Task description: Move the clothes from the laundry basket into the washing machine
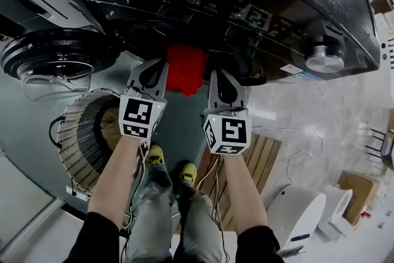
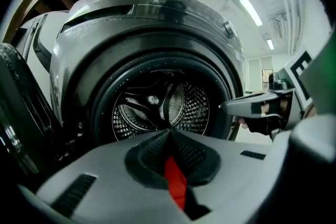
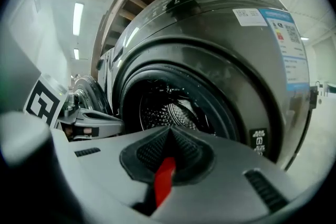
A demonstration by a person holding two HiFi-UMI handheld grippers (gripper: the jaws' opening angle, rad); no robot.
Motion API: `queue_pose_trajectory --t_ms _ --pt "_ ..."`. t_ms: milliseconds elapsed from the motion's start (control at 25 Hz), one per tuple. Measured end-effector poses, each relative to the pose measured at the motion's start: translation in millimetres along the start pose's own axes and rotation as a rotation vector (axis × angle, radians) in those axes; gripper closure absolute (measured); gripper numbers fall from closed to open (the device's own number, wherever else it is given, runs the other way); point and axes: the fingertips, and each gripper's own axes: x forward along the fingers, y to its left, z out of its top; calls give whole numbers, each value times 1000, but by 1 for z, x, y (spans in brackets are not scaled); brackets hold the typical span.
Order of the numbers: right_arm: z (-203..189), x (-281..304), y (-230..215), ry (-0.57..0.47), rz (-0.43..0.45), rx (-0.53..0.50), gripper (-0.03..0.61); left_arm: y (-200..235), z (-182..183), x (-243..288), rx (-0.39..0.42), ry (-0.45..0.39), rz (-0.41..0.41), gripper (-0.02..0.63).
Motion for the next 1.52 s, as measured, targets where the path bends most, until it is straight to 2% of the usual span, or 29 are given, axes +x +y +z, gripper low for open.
queue_pose_trajectory --t_ms 280,480,880,1120,1280,1440,1520 --pt "-42 -3 1 68 -6 28 575 0 -41 2 -13 81 -6 603" --pt "-31 -17 6 77 8 56 575 -2 -34 -17 -55 84 6 603" --pt "76 -73 13 50 18 78 575 -10 68 -90 -90 37 73 603" --pt "149 -105 33 28 79 44 575 -11 143 -137 -83 -12 113 603" --pt "204 -119 48 2 118 48 575 -16 198 -164 -47 -40 123 603" --pt "255 -130 61 -23 144 53 575 -14 240 -197 -81 -69 155 603" --pt "278 -134 71 -41 164 58 575 -7 262 -214 -69 -83 186 603"
